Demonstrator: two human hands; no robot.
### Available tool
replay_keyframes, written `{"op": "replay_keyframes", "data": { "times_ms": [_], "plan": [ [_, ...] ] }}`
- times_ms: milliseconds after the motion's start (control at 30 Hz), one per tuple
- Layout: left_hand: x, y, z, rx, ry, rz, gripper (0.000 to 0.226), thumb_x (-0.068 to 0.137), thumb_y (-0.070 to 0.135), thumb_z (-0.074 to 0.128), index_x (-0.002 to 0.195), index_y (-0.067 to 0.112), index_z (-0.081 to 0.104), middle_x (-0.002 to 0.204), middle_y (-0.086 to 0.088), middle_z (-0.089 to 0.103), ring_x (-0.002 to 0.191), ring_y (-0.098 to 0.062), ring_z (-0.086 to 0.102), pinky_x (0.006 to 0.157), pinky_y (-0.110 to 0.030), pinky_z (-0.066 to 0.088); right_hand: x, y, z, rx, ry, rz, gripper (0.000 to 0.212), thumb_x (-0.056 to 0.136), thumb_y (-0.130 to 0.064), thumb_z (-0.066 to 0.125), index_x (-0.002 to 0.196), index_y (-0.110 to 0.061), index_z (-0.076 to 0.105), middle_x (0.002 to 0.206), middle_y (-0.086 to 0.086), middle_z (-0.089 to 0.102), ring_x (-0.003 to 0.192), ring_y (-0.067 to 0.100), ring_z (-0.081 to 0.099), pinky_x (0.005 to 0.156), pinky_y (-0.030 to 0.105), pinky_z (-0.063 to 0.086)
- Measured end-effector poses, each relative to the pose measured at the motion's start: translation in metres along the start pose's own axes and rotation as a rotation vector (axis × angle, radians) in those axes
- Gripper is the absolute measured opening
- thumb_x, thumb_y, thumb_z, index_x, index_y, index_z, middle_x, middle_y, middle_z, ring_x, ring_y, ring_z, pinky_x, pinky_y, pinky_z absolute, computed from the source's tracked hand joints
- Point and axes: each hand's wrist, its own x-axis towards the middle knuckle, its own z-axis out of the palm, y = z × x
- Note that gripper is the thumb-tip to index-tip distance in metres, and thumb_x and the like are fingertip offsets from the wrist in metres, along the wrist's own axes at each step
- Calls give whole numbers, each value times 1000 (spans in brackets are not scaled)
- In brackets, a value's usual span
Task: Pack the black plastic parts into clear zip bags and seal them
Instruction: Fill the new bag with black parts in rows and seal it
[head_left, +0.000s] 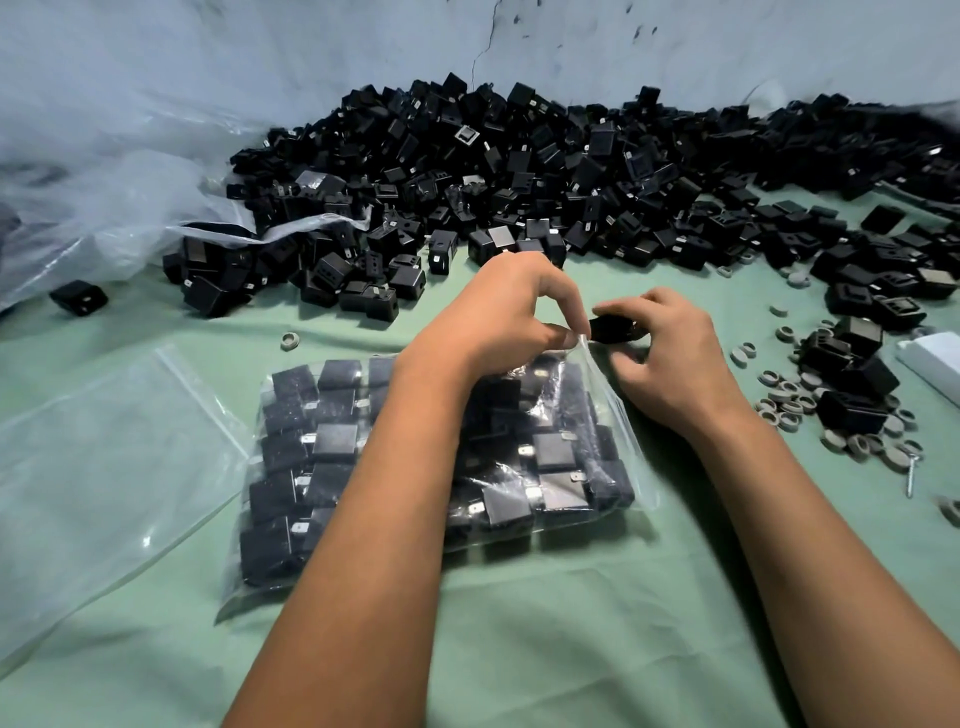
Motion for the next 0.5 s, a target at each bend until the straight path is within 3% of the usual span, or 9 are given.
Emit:
{"op": "replay_keyframes", "data": {
  "times_ms": [100,200,300,367,433,500],
  "plan": [
    [0,1,-1,15,-2,4,15,83,18,85,86,32,81,109,9,63,104,-6,61,82,-19,51,-3,-4,-4,89,-56,13,26,86,-24,81,112,-25,79,101,0,68,94,17,67,92,33,56],
    [-1,0,-2,-3,7,-2,16,82,17,86,85,32,81,108,10,64,105,-5,60,86,-19,49,0,-2,-10,169,-51,89,30,82,-17,86,109,-27,77,99,-6,75,93,11,70,95,35,57],
    [-1,0,-2,-16,19,7,17,81,17,86,86,32,82,110,10,63,108,-5,58,89,-20,46,-4,-1,-16,542,-144,179,48,77,-6,89,119,-21,70,101,0,78,95,15,76,93,32,61],
    [-1,-1,-2,0,35,20,18,80,18,87,85,34,82,112,9,61,110,-6,56,89,-21,45,-8,-5,-19,739,-200,188,40,76,-4,89,111,-17,73,98,7,79,93,23,77,90,36,62],
    [0,0,-3,7,50,29,18,79,19,88,84,35,82,113,9,59,113,-7,53,90,-22,44,-9,-8,-21,754,-244,149,35,73,-12,91,105,-18,77,100,6,78,97,27,74,90,41,62],
    [0,-1,-4,0,58,35,19,78,18,89,83,35,81,114,10,58,114,-6,52,91,-24,44,-8,-9,-22,644,-259,88,37,67,-31,92,102,-24,81,100,4,71,95,20,63,83,42,54]
  ]
}}
